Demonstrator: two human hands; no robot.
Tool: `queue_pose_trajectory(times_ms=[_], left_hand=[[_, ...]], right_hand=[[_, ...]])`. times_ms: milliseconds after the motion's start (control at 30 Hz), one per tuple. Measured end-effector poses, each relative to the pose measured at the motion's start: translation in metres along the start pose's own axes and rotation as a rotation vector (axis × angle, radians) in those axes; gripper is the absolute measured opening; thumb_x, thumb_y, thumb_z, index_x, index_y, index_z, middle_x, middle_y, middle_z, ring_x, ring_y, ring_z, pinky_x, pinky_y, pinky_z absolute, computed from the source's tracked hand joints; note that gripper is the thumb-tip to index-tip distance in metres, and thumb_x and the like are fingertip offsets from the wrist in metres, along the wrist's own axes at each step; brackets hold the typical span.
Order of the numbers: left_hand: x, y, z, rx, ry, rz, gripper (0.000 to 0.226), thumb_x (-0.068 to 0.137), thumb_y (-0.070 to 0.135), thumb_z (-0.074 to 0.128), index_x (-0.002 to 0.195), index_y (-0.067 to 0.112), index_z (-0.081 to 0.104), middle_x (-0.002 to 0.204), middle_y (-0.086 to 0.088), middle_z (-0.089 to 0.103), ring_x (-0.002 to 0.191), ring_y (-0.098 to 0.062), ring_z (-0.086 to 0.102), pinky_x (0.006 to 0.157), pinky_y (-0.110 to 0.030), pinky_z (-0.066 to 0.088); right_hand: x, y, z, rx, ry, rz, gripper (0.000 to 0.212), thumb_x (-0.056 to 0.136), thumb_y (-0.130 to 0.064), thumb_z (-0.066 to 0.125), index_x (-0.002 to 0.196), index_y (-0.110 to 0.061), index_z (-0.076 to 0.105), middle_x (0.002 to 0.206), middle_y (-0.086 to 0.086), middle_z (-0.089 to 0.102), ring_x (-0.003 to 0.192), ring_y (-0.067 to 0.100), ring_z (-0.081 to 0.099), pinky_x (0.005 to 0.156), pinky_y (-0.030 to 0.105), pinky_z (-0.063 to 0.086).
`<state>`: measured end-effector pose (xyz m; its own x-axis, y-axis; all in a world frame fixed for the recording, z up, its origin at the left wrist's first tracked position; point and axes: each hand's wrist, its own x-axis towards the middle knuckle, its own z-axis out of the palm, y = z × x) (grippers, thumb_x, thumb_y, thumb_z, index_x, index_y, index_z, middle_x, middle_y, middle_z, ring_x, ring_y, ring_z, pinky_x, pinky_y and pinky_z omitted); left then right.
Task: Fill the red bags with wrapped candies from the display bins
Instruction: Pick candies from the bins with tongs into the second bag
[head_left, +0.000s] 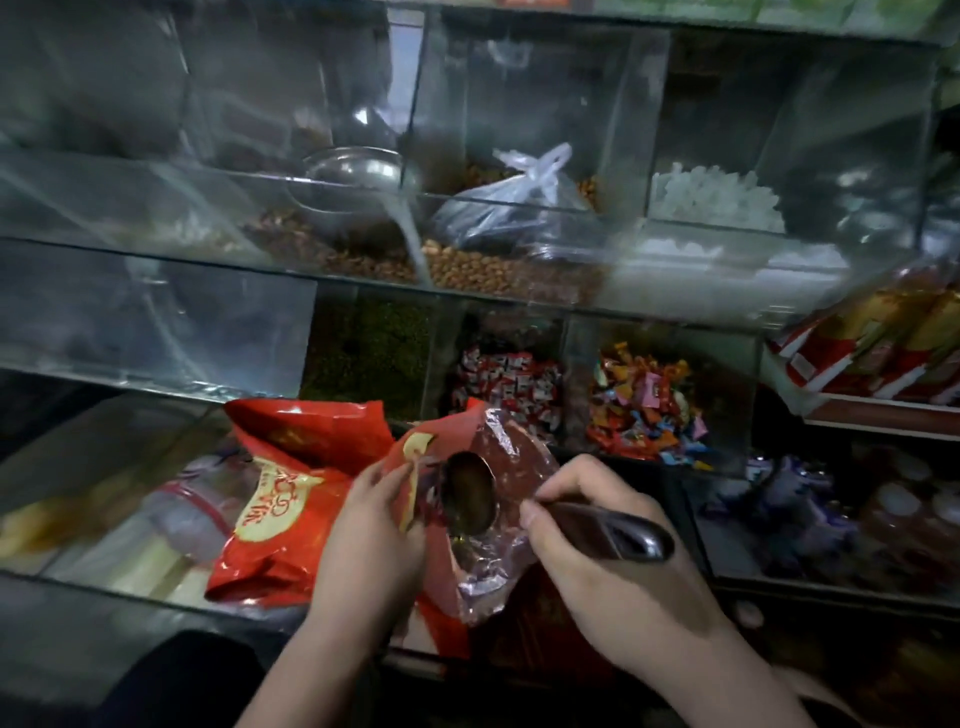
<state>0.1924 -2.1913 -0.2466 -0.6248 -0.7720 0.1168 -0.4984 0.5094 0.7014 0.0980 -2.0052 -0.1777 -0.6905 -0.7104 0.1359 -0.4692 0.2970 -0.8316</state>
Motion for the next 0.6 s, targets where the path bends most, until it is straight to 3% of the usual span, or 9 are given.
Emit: queue_pose_trajectory(times_ms=[133,267,333,400,500,600], left_hand=[[-0.002,0.004,0.0,-0.055,-0.065,0.036,0.066,0.077,0.009,0.056,0.141,0.022,0.052,0.136,0.005,0.058,0.122,-0.011,0.052,0.092,-0.011,0.03],[0.0,0.004,-0.009,-0.059,-0.084,0.03,0.077,0.065,0.028,0.045,0.141,0.028,0.05,0.13,0.015,0.058,0.12,-0.012,0.055,0.092,-0.016,0.034],[0.001,0.004,-0.009,-0.079,-0.121,0.021,0.074,0.065,0.03,0.044,0.138,0.03,0.052,0.131,0.016,0.057,0.119,-0.012,0.056,0.09,-0.016,0.037],[0.002,0.005,-0.007,-0.108,-0.141,0.007,0.071,0.066,0.027,0.044,0.137,0.028,0.054,0.138,0.009,0.057,0.12,-0.012,0.055,0.092,-0.015,0.037],[0.005,0.007,-0.006,-0.119,-0.152,-0.003,0.069,0.068,0.023,0.047,0.137,0.029,0.054,0.142,0.008,0.055,0.121,-0.007,0.051,0.094,-0.014,0.036],[0.009,0.007,-0.006,-0.084,-0.147,-0.026,0.075,0.074,0.014,0.055,0.148,0.024,0.045,0.147,0.007,0.051,0.13,-0.01,0.048,0.102,-0.014,0.03]], right_hand=[[0.033,0.013,0.018,-0.261,-0.222,-0.28,0.008,0.099,-0.023,0.066,0.094,-0.029,0.065,0.09,-0.012,0.063,0.089,0.006,0.062,0.079,0.029,0.051],[0.059,0.04,0.032,-0.414,-0.412,-0.173,0.02,0.092,-0.014,0.068,0.102,-0.031,0.068,0.101,-0.012,0.064,0.098,0.007,0.062,0.084,0.035,0.053],[0.067,0.048,0.047,-0.35,-0.301,-0.104,0.008,0.098,-0.021,0.066,0.098,-0.028,0.071,0.094,-0.013,0.069,0.091,0.003,0.065,0.082,0.029,0.054],[0.075,0.052,0.062,-0.156,-0.088,0.045,0.012,0.099,-0.027,0.067,0.088,-0.026,0.073,0.081,-0.012,0.072,0.079,0.0,0.066,0.07,0.013,0.05],[0.087,0.053,0.079,-0.069,0.117,0.209,0.03,0.098,-0.033,0.065,0.071,-0.018,0.067,0.07,-0.011,0.068,0.065,0.004,0.062,0.052,0.015,0.04],[0.092,0.054,0.082,-0.076,0.18,0.337,0.029,0.092,-0.039,0.063,0.071,-0.02,0.068,0.066,-0.012,0.069,0.061,0.0,0.065,0.054,0.013,0.046]])
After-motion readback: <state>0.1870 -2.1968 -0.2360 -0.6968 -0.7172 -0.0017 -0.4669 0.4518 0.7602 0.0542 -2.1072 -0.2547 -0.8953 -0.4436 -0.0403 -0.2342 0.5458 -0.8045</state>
